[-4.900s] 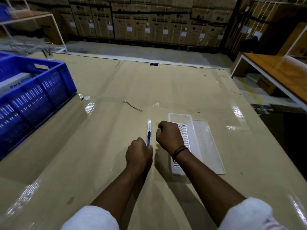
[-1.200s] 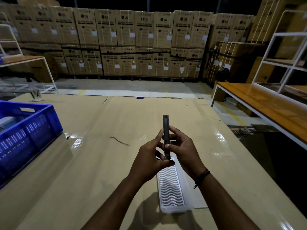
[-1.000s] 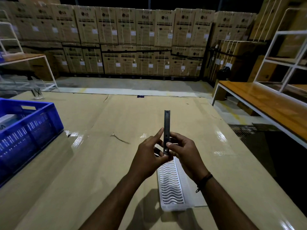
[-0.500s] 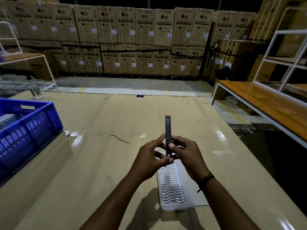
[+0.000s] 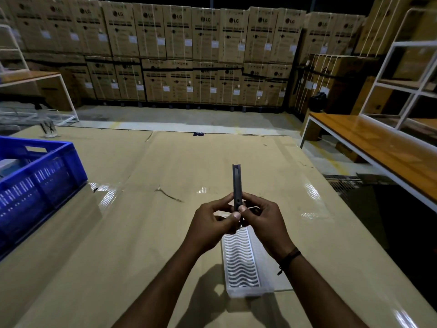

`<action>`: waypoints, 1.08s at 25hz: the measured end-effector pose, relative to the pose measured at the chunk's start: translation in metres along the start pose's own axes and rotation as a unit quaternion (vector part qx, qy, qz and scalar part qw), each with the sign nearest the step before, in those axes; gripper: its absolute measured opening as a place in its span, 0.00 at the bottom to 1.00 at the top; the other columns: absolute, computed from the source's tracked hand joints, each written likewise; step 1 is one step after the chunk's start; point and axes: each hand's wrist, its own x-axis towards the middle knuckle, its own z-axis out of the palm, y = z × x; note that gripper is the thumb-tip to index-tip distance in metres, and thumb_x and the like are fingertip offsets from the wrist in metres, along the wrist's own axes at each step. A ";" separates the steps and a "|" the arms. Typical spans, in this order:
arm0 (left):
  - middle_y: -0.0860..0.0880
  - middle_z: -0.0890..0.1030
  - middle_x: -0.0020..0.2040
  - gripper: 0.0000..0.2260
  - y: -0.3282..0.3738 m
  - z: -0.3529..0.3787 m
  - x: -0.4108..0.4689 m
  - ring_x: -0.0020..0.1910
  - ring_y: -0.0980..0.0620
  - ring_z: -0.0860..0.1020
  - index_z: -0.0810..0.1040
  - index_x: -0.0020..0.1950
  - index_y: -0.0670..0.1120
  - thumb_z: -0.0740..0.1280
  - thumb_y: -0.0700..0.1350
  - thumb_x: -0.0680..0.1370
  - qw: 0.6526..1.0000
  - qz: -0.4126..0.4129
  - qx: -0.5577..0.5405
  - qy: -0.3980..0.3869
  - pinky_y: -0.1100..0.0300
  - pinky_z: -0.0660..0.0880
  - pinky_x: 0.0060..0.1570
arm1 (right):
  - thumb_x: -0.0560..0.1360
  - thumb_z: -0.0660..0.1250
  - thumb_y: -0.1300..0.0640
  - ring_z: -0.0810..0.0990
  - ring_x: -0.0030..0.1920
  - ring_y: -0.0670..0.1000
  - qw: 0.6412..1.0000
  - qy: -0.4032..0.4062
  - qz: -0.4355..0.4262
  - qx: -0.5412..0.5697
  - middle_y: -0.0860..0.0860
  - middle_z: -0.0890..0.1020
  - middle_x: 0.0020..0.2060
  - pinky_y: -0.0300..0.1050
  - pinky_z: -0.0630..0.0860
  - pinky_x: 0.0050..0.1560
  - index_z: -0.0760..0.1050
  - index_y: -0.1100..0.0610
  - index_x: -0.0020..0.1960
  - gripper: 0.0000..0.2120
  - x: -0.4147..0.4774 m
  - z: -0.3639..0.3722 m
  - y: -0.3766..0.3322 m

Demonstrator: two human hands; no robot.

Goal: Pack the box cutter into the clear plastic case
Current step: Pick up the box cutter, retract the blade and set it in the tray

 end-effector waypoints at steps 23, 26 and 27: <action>0.47 0.86 0.57 0.18 -0.047 0.017 -0.014 0.53 0.49 0.85 0.83 0.65 0.46 0.76 0.46 0.75 0.954 -0.108 0.235 0.153 0.52 0.81 0.59 | 0.75 0.69 0.63 0.85 0.35 0.49 0.967 0.016 0.110 -0.230 0.49 0.84 0.35 0.50 0.85 0.43 0.81 0.49 0.63 0.18 -0.020 0.010 0.046; 0.47 0.86 0.55 0.21 -0.052 0.019 -0.019 0.51 0.50 0.85 0.82 0.66 0.46 0.77 0.47 0.74 0.948 -0.140 0.252 0.135 0.58 0.79 0.55 | 0.75 0.69 0.62 0.82 0.35 0.44 0.949 -0.005 0.111 -0.294 0.44 0.82 0.32 0.32 0.77 0.37 0.81 0.49 0.62 0.18 -0.024 0.016 0.057; 0.47 0.87 0.53 0.21 -0.053 0.019 -0.020 0.50 0.50 0.85 0.82 0.66 0.46 0.77 0.46 0.74 0.949 -0.153 0.243 0.130 0.57 0.81 0.55 | 0.75 0.69 0.62 0.82 0.36 0.43 0.946 -0.011 0.114 -0.304 0.44 0.82 0.33 0.29 0.75 0.37 0.82 0.49 0.61 0.16 -0.025 0.018 0.059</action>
